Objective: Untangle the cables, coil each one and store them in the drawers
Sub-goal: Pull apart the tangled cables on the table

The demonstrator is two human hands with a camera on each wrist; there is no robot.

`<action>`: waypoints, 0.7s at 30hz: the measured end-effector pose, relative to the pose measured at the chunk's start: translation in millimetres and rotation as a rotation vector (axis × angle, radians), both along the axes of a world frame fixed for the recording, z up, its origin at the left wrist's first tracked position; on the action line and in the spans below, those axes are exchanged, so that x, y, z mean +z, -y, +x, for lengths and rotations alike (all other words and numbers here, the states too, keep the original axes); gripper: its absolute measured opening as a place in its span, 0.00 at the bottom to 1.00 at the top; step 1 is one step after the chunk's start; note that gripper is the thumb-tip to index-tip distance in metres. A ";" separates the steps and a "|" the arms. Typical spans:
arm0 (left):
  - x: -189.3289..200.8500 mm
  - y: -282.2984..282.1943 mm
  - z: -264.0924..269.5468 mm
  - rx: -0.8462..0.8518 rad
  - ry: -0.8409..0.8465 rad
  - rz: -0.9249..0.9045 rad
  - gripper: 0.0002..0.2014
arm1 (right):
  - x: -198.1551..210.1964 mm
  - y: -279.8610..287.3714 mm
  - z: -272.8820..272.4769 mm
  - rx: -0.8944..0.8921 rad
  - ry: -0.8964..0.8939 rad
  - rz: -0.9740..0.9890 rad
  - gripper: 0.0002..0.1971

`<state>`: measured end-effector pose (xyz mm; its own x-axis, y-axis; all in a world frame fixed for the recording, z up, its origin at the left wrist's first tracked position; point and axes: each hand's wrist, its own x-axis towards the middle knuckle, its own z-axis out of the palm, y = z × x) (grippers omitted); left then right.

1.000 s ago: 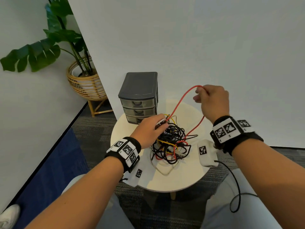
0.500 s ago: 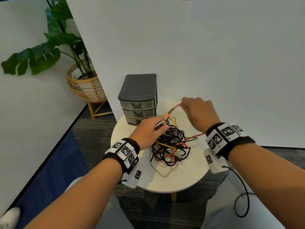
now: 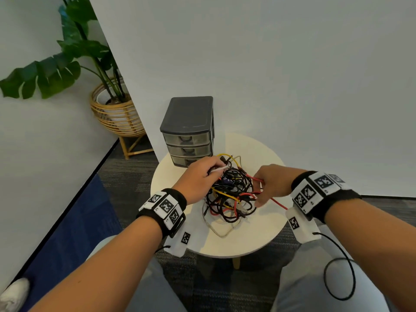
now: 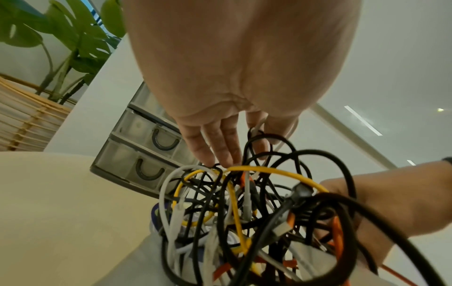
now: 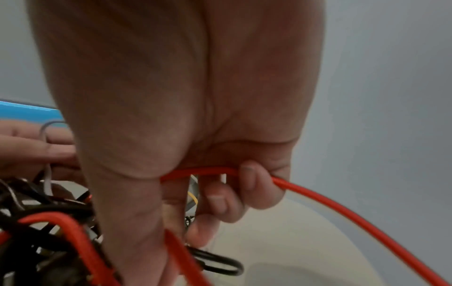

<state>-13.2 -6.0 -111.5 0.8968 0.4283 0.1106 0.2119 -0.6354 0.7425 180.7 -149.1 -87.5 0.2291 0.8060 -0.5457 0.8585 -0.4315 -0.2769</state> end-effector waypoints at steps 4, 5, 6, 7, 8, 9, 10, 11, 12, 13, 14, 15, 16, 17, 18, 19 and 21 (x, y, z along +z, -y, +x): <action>-1.5 -4.0 -8.7 0.033 -0.004 -0.014 0.08 | -8.7 1.5 1.6 -0.004 0.051 0.046 0.09; -2.1 -5.8 -10.7 0.049 -0.008 -0.019 0.07 | -7.0 2.2 4.8 -0.022 0.032 0.081 0.07; -2.8 -7.7 -12.7 0.068 -0.014 -0.019 0.07 | -4.0 3.0 7.9 -0.035 0.018 0.122 0.05; -3.4 -9.4 -14.4 0.091 -0.026 -0.012 0.08 | -0.1 3.9 10.6 -0.041 0.006 0.167 0.03; -3.6 -10.2 -16.0 0.113 -0.040 -0.001 0.08 | 3.6 4.6 12.7 -0.042 -0.009 0.209 0.01; -3.4 -10.4 -17.6 0.137 -0.060 0.009 0.09 | 6.9 4.6 14.1 -0.042 -0.025 0.245 0.01; -3.1 -9.9 -18.4 0.157 -0.089 0.006 0.10 | 8.8 4.2 15.4 -0.046 -0.039 0.274 0.03; -2.9 -9.1 -19.3 0.171 -0.131 -0.016 0.11 | 9.6 3.5 16.7 -0.055 -0.050 0.291 0.04; -3.2 -7.7 -20.3 0.174 -0.180 -0.054 0.13 | 9.8 3.1 18.6 -0.068 -0.064 0.295 0.05; -3.9 -6.2 -21.2 0.169 -0.228 -0.094 0.14 | 10.0 3.1 20.2 -0.081 -0.089 0.282 0.06; -5.4 -4.9 -22.2 0.163 -0.263 -0.131 0.15 | 9.4 3.2 22.5 -0.094 -0.129 0.259 0.07; -7.0 -4.0 -23.1 0.164 -0.284 -0.161 0.16 | 9.0 3.3 24.5 -0.101 -0.172 0.233 0.07; -8.1 -3.0 -23.9 0.170 -0.294 -0.183 0.17 | 8.8 3.3 26.1 -0.107 -0.208 0.214 0.08; -9.0 -2.3 -24.1 0.179 -0.306 -0.204 0.19 | 8.0 2.9 27.5 -0.119 -0.229 0.211 0.08; -10.1 -1.7 -24.0 0.184 -0.321 -0.223 0.21 | 6.8 2.3 28.3 -0.145 -0.239 0.224 0.08; -11.3 -1.0 -23.8 0.187 -0.339 -0.243 0.22 | 5.4 1.6 28.5 -0.177 -0.242 0.242 0.08; -13.5 0.8 -22.4 0.188 -0.368 -0.275 0.21 | 0.9 -1.0 26.2 -0.218 -0.233 0.263 0.07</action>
<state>-35.6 -6.9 -125.0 0.7599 0.5551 -0.3382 0.5832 -0.3525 0.7319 207.0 -148.2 -86.6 0.3045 0.8714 -0.3846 0.6565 -0.4846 -0.5781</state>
